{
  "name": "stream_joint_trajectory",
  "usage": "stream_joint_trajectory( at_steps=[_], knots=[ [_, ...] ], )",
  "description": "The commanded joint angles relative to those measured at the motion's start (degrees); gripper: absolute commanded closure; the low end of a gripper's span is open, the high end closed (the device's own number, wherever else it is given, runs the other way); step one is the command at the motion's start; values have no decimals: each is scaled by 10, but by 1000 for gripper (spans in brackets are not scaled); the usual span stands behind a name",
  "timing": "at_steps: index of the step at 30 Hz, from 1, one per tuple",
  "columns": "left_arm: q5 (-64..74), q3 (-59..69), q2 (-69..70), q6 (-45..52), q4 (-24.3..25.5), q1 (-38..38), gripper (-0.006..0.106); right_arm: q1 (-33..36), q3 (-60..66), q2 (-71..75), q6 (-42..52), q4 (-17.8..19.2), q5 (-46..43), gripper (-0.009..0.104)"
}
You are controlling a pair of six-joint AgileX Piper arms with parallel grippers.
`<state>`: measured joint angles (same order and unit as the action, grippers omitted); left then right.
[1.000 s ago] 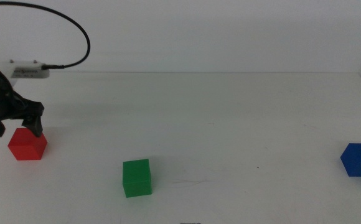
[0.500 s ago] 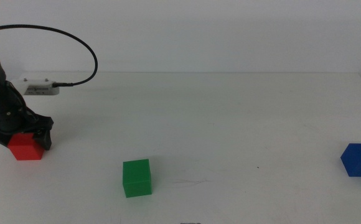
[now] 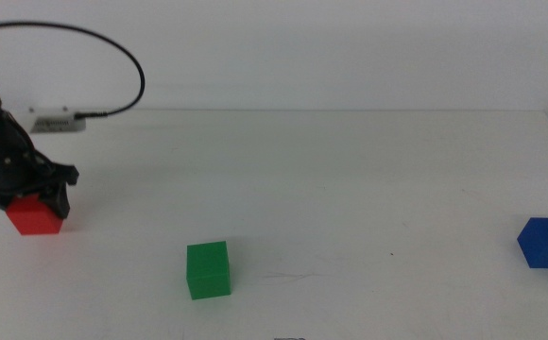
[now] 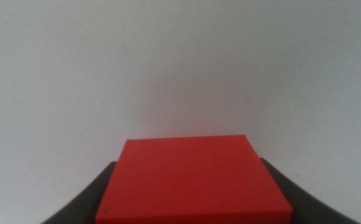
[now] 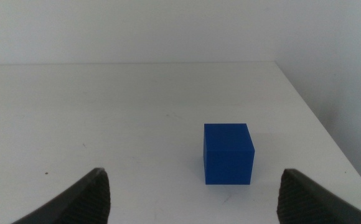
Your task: Stack red cubes first, then green, then blue cubes in a specific spot.
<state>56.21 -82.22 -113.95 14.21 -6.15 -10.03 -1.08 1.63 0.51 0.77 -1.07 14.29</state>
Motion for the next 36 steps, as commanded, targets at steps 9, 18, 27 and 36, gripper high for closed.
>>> stream_joint_trajectory(
  at_steps=[9, 18, 27, 36],
  knots=[
    [80, -14, 134, -156, 8, 98, 89, -3, -10, 13, 7, 5, -44, 22],
    [142, -16, 149, -379, 35, 274, 89, -3, -10, 13, 7, 5, -44, 22],
    [76, -26, 109, -491, 39, 425, 89, -3, -10, 13, 7, 5, -44, 22],
    [100, -173, -5, -495, 39, 483, 89, -3, -10, 13, 7, 5, -45, 22]
  ],
)
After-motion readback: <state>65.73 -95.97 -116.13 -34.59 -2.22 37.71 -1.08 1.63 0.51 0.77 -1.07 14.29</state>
